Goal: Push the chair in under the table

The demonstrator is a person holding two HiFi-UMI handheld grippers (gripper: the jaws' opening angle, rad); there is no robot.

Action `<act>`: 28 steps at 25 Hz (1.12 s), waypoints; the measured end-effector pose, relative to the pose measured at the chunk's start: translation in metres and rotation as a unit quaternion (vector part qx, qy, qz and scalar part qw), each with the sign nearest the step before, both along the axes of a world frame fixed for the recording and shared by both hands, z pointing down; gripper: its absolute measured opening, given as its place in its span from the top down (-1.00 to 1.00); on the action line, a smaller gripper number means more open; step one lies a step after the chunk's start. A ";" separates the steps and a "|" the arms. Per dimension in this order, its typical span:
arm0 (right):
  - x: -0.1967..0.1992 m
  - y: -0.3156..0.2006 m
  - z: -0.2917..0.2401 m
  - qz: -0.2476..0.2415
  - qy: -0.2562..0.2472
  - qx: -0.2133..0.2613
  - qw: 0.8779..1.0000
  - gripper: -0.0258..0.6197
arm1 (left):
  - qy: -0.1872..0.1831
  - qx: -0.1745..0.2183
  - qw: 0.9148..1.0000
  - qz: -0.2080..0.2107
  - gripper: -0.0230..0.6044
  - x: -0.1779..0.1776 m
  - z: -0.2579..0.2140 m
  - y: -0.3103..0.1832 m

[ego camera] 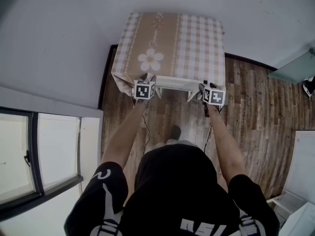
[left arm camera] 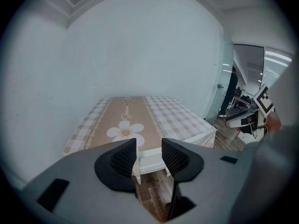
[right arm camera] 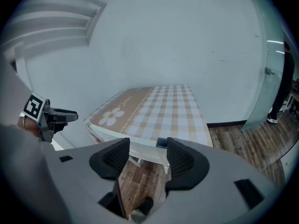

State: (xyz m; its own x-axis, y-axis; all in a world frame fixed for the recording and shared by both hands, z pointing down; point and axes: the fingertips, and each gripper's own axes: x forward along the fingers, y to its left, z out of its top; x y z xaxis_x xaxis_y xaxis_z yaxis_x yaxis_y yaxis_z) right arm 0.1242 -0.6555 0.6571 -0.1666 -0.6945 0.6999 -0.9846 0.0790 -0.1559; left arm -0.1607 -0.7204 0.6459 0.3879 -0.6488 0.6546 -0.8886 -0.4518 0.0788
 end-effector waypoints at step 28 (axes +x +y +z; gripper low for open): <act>-0.049 0.151 -0.109 -0.077 0.036 0.135 0.987 0.88 | 0.062 0.101 0.993 -0.005 0.84 0.007 -0.110 0.176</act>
State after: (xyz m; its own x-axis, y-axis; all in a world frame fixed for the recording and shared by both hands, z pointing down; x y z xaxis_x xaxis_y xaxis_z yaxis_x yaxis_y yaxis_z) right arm 0.0748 -0.5045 0.5480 -0.2412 -0.8279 0.5063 -0.9656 0.2570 -0.0397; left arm -0.1541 -0.5447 0.5355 0.4493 -0.7667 0.4586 -0.8828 -0.4599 0.0961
